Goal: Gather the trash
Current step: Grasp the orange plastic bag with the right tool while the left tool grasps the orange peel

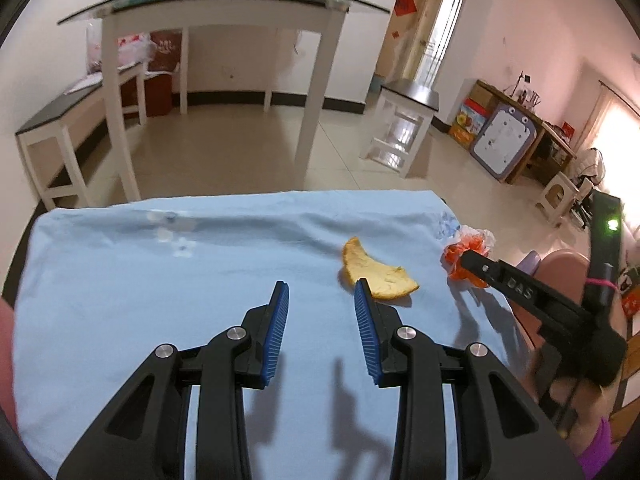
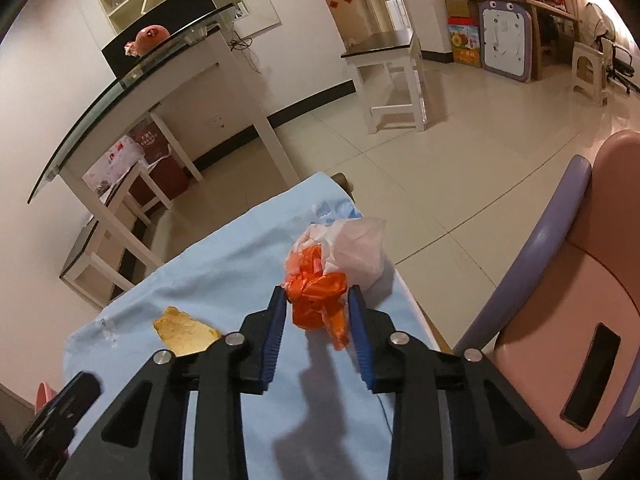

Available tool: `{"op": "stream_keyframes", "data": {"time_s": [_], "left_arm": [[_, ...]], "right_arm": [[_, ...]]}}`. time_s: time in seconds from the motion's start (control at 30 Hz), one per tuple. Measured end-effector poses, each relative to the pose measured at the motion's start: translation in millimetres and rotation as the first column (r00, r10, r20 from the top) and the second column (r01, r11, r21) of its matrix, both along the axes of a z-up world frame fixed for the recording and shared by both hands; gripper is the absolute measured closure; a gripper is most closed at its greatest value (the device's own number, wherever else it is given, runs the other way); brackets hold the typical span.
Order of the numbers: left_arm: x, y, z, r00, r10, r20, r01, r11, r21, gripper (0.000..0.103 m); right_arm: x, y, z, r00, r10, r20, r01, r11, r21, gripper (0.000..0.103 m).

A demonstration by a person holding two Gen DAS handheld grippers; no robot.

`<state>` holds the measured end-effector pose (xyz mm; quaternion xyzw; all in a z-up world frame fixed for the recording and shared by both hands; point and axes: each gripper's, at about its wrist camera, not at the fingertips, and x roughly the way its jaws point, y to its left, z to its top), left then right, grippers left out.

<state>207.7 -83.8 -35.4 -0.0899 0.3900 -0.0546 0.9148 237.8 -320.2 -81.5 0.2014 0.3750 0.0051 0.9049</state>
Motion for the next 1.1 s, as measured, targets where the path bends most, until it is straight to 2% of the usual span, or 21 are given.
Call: {"op": "stream_keyframes", "data": {"time_s": [0.23,0.33,0.37,0.4,0.47,0.63,0.67,0.73,0.8,1.1], "left_arm": [[32.2,-11.2,-17.3,0.999,0.009,-0.038,-0.009,1.000,-0.010,0.068],[37.1,-14.3,-20.7,1.000,0.006,-0.031,-0.007,1.000,-0.026,0.068],[38.7,-15.3,-21.7,1.000,0.006,-0.026,-0.007,1.000,-0.030,0.068],[40.4,-16.3,-22.9,1.000,0.009,-0.021,-0.009,1.000,-0.028,0.068],[45.5,-19.7,-25.8,1.000,0.014,-0.018,-0.014,1.000,-0.018,0.068],[51.9,-20.5,-32.3,1.000,0.007,-0.019,-0.008,1.000,-0.027,0.069],[52.0,-20.2,-32.8,1.000,0.006,-0.020,-0.007,1.000,-0.029,0.070],[52.5,-17.4,-32.3,1.000,0.004,-0.021,-0.005,0.999,-0.038,0.091],[51.9,-15.7,-31.6,1.000,-0.003,-0.019,0.002,0.999,-0.035,0.099],[34.4,-8.8,-19.5,1.000,0.004,0.015,-0.003,0.999,-0.033,0.100]], "right_arm": [[-2.9,5.9,-1.5,1.000,0.005,-0.005,-0.005,1.000,-0.023,0.075],[-1.4,6.4,-4.2,1.000,0.011,-0.021,-0.012,1.000,-0.019,0.076],[-0.8,6.6,-5.2,0.999,0.012,-0.030,-0.013,1.000,-0.020,0.081],[2.6,7.6,-11.2,0.997,0.019,-0.069,-0.020,1.000,-0.017,0.095],[3.9,4.3,-14.6,0.997,0.015,-0.080,-0.014,1.000,0.013,0.095],[4.3,5.2,-16.0,0.997,0.019,-0.080,-0.018,1.000,0.007,0.095],[4.1,5.2,-16.0,0.997,0.018,-0.080,-0.018,1.000,0.009,0.095],[3.9,6.5,-16.2,0.997,0.018,-0.080,-0.017,1.000,0.008,0.096],[3.7,6.7,-16.4,0.997,0.018,-0.079,-0.018,1.000,0.005,0.096],[3.3,6.8,-16.1,0.997,0.021,-0.077,-0.021,1.000,0.007,0.096]]}}
